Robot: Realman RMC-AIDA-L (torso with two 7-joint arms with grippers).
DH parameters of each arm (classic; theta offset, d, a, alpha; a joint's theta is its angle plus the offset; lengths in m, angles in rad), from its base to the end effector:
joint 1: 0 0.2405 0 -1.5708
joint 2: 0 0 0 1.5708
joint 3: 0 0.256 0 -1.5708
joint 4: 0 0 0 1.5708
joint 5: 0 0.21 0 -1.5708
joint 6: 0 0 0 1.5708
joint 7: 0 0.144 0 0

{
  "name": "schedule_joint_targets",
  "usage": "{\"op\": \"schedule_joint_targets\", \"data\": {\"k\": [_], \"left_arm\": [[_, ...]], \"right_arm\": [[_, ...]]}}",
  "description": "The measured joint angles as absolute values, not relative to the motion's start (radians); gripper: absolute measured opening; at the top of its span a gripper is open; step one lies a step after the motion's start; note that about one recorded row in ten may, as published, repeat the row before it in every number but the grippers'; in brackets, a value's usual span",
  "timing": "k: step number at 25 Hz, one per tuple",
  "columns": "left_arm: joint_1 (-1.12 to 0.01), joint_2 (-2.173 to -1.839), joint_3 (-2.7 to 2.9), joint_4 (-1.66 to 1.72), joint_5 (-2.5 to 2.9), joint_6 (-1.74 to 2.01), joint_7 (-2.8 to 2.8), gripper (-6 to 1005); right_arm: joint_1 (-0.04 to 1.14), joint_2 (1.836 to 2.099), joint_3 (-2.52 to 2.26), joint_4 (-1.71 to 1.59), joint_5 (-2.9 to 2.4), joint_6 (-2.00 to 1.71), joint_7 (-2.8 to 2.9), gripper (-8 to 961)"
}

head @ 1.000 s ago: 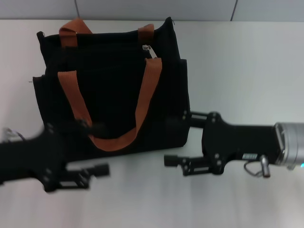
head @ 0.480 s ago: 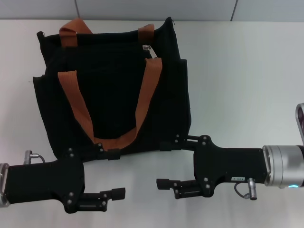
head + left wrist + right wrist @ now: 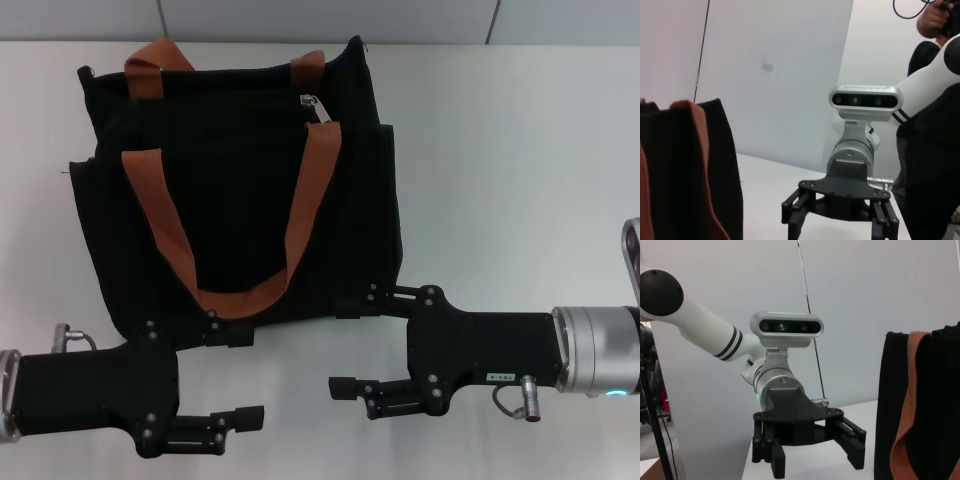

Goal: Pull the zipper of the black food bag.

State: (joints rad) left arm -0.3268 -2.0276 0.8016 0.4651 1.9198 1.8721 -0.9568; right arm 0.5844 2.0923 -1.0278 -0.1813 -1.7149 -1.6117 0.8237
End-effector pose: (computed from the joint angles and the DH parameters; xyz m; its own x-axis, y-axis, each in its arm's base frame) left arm -0.2969 0.2206 -0.0104 0.7658 0.2009 0.6109 0.2413 -0.9703 0.0167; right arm 0.2375 0.2622 -0.0872 0.7815 -0.1428 -0.6073 -0.1494 -0.9880 0.0400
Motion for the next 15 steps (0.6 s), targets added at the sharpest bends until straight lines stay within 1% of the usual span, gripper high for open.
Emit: {"op": "schedule_joint_targets", "data": {"k": [15], "left_arm": [[-0.327,-2.03,0.796,0.465,1.926,1.87,-0.957,802]], "right_arm": [[0.589,2.092,-1.026,-0.178,-1.715,-1.608,0.81,806]]}}
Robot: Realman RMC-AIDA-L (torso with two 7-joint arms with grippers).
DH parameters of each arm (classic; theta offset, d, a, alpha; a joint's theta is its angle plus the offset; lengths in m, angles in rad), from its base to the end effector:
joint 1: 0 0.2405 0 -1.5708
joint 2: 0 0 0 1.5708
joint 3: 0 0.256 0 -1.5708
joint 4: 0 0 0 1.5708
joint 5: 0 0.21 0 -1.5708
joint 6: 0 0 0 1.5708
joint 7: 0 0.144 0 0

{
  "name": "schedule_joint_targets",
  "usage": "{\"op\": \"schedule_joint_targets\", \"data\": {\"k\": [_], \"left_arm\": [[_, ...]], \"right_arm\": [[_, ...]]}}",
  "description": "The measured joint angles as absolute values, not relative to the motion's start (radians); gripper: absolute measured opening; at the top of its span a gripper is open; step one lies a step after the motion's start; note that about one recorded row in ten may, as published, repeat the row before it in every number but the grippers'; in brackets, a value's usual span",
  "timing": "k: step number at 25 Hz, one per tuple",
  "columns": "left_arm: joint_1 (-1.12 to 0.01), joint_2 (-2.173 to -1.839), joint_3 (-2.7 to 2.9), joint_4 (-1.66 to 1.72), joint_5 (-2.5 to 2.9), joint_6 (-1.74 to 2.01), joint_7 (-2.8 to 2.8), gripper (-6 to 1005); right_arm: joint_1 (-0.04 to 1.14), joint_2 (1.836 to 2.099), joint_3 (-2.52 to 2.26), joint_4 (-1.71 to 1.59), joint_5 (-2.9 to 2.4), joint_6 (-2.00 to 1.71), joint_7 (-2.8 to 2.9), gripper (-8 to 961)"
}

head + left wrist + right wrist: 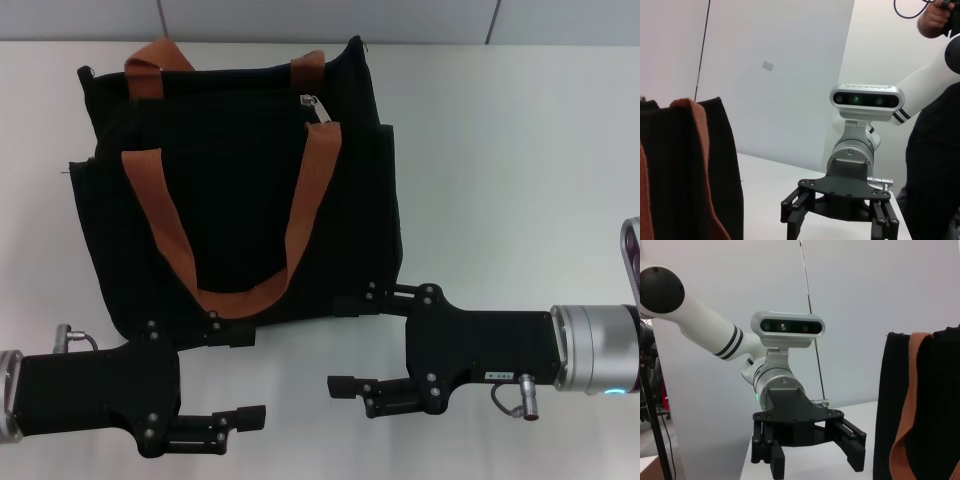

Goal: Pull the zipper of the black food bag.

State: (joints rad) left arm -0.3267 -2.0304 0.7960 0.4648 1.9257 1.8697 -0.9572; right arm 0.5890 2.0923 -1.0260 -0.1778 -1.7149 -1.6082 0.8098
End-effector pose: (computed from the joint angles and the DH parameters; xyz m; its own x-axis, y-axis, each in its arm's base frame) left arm -0.2970 0.2204 -0.0114 0.7656 0.2037 0.6103 0.2448 -0.9694 0.0165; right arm 0.2368 0.2633 -0.0877 0.7842 -0.1289 -0.6070 -0.1389 -0.9898 0.0307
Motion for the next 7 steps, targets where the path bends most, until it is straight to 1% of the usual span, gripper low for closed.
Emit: {"op": "schedule_joint_targets", "data": {"k": [7], "left_arm": [[-0.327,-2.031,0.796,0.465,1.925,1.87,-0.956,802]], "right_arm": [[0.59,2.092,-1.019,-0.17,-1.715,-1.595,0.809,806]]}}
